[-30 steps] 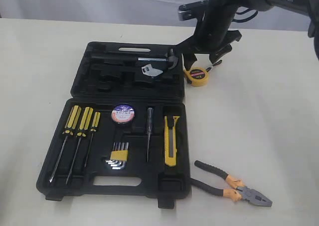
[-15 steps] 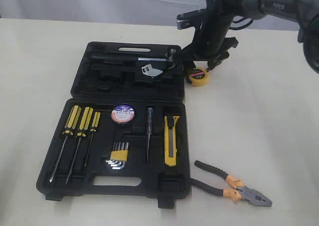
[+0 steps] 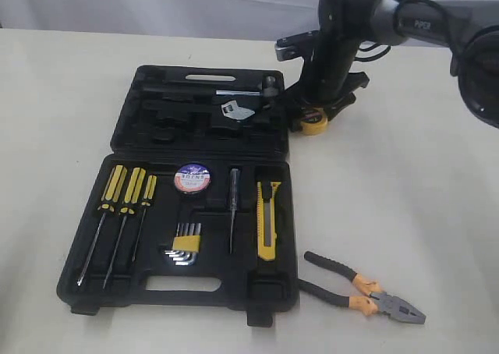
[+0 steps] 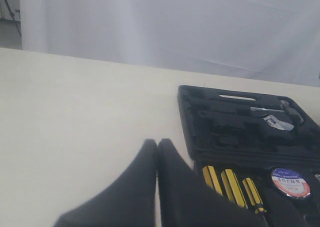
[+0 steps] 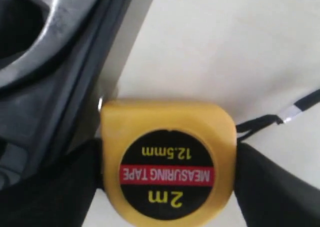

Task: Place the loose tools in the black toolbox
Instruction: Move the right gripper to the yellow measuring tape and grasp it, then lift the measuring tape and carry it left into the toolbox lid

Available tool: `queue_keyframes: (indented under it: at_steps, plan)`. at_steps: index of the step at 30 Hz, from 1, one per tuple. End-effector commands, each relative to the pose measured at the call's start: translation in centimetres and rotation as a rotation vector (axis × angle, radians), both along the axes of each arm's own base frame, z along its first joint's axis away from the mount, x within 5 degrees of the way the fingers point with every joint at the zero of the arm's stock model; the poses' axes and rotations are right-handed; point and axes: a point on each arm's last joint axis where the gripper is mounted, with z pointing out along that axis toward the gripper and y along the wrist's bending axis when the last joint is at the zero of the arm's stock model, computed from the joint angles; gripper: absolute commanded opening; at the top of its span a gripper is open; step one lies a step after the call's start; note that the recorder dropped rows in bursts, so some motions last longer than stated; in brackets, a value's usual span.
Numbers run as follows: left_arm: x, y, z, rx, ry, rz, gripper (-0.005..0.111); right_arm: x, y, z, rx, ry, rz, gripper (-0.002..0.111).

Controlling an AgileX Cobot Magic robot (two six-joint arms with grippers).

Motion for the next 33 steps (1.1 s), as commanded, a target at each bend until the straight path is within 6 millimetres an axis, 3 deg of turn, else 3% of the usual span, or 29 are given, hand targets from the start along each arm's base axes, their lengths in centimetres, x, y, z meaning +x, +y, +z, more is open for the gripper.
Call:
queue_keyframes:
  at_steps: [1,5,9,16,21,27,33]
  plan:
    - [0.0,0.0,0.1,-0.004,0.000,-0.006,0.000,0.1,-0.1,-0.9,-0.005,0.009,-0.001,0.067]
    - [0.0,0.0,0.1,-0.004,0.000,-0.006,0.000,0.1,-0.1,-0.8,-0.008,0.006,0.002,0.042]
    - [0.0,0.0,0.1,-0.004,0.000,-0.006,0.000,0.1,-0.1,1.0,0.003,-0.025,-0.015,0.023]
    - [0.0,0.0,0.1,-0.004,0.000,-0.006,0.000,-1.3,-0.1,7.2,0.029,-0.054,-0.077,0.023]
    - [0.0,0.0,0.1,-0.004,0.000,-0.006,0.000,-3.3,1.3,10.9,0.042,-0.028,-0.120,0.022]
    - [0.0,0.0,0.1,-0.004,0.000,-0.006,0.000,-5.2,5.1,11.6,0.053,0.012,-0.128,0.022]
    - [0.0,0.0,0.1,-0.004,0.000,-0.006,0.000,-5.9,9.4,10.2,0.094,-0.032,-0.144,0.022]
